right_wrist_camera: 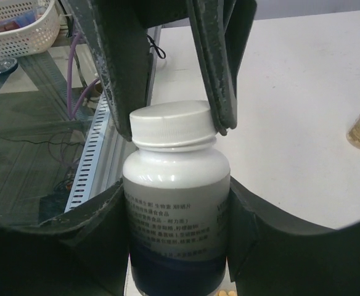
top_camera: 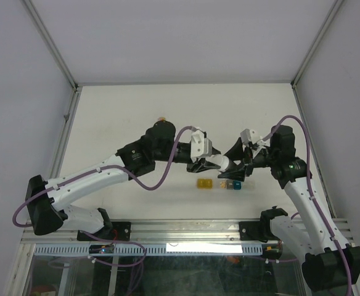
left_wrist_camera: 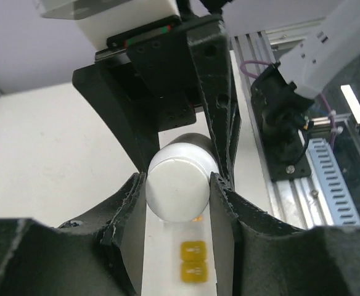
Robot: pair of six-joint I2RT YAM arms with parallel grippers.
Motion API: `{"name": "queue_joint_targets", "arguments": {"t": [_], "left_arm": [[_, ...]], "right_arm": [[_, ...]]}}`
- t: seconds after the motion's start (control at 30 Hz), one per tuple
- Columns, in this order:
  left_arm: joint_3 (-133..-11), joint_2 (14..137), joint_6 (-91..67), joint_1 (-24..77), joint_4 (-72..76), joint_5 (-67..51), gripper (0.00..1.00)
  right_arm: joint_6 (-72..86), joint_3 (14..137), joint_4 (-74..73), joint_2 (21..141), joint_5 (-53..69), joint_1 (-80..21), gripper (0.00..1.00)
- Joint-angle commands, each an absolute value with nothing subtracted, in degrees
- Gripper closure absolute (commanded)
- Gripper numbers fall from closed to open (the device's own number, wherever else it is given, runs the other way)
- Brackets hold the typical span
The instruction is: Sort the pills into containers
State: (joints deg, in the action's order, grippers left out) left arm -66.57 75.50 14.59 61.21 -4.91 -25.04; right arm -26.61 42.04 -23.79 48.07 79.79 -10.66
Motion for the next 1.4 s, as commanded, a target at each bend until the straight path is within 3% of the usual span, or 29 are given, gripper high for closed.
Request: {"name": "queue_joint_targets", "arguments": {"t": [0.0, 0.1, 0.13, 0.17, 0.27, 0.5, 0.6, 0.77, 1.27, 1.37], "left_arm": [[-66.3, 75.0, 35.1, 55.6, -9.8, -48.3, 0.67], [-65.0, 74.0, 20.4, 51.9, 5.3, -45.0, 0.19], [-62.1, 72.5, 15.2, 51.9, 11.9, -42.3, 0.06], [-58.8, 70.7, 10.3, 51.8, 19.1, -39.9, 0.02], [-51.5, 65.5, -1.9, 51.8, 32.6, -34.7, 0.01], [-45.5, 59.0, -27.1, 51.9, 31.8, -20.9, 0.03], [-45.8, 57.8, -30.7, 53.8, 25.0, -11.8, 0.08], [-54.1, 60.8, -24.1, 65.0, 7.9, 9.7, 0.09], [-63.6, 70.5, -24.9, 66.8, 1.7, 9.5, 0.20], [-64.4, 71.7, -25.0, 66.8, 1.4, 8.6, 0.27]], "right_arm": [[-25.0, 43.4, -20.6, 48.0, 77.1, -9.7, 1.00], [-25.1, 43.4, -20.7, 47.9, 77.1, -9.7, 1.00], [-25.1, 43.4, -20.8, 47.9, 77.0, -9.7, 1.00], [-25.2, 43.4, -20.8, 47.9, 77.0, -9.7, 1.00], [-25.3, 43.4, -20.9, 47.9, 77.2, -9.7, 1.00], [-25.3, 43.4, -20.8, 48.1, 77.4, -9.7, 1.00], [-25.3, 43.3, -20.8, 48.1, 77.4, -9.7, 1.00], [-25.2, 43.3, -20.8, 48.3, 77.3, -9.7, 1.00], [-25.3, 43.2, -20.7, 48.5, 77.1, -9.7, 1.00], [-25.3, 43.3, -20.8, 48.5, 77.1, -9.7, 1.00]]}}
